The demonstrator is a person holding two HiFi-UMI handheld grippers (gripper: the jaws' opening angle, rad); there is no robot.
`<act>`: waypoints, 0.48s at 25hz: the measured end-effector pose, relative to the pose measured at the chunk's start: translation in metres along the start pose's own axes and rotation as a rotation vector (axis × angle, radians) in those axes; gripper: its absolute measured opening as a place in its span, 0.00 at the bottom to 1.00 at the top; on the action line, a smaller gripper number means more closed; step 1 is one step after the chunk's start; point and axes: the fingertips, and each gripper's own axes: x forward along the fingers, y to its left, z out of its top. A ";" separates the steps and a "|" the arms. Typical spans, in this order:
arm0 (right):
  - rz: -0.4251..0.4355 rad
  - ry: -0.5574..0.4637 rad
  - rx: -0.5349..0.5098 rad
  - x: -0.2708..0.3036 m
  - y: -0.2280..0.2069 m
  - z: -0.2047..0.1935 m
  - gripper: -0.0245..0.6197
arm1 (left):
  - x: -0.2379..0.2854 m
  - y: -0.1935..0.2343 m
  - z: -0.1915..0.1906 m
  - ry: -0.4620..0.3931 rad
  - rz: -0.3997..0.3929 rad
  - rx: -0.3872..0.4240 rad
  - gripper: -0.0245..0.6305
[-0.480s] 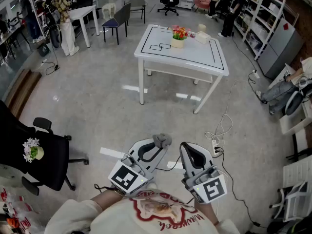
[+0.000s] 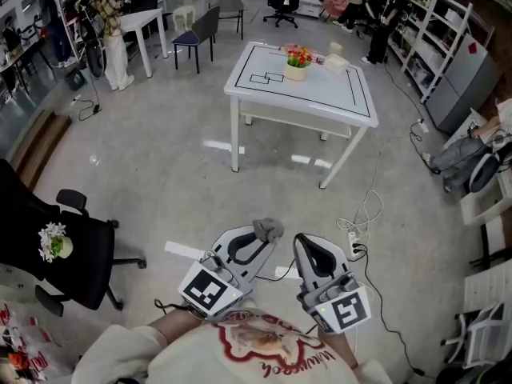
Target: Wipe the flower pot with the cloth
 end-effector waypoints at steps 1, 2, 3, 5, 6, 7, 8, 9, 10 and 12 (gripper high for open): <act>0.001 -0.007 0.005 -0.001 0.001 0.001 0.03 | 0.000 0.000 0.000 -0.003 0.003 -0.001 0.10; 0.005 -0.017 0.014 -0.001 0.002 0.002 0.03 | -0.001 -0.001 0.000 -0.006 0.005 -0.003 0.10; 0.010 -0.027 0.029 -0.003 0.003 0.002 0.03 | -0.002 -0.002 0.000 -0.009 0.007 -0.006 0.10; 0.020 -0.036 0.063 -0.005 0.003 0.000 0.03 | -0.005 -0.004 0.000 -0.011 0.013 -0.018 0.10; 0.025 -0.039 0.073 -0.006 0.004 -0.001 0.03 | -0.006 -0.004 -0.002 -0.006 0.020 -0.023 0.10; 0.029 -0.041 0.077 -0.005 0.004 -0.002 0.03 | -0.007 -0.003 -0.005 0.001 0.026 -0.026 0.10; 0.032 -0.041 0.077 -0.004 0.004 -0.003 0.03 | -0.008 -0.002 -0.008 0.008 0.030 -0.028 0.10; 0.033 -0.040 0.075 -0.002 0.004 -0.003 0.03 | -0.008 -0.001 -0.010 0.015 0.032 -0.029 0.10; 0.033 -0.040 0.073 0.000 0.003 -0.004 0.03 | -0.007 0.001 -0.013 0.020 0.032 -0.030 0.10; 0.026 -0.044 0.070 0.006 -0.003 -0.005 0.03 | -0.004 0.007 -0.015 0.021 0.034 -0.036 0.10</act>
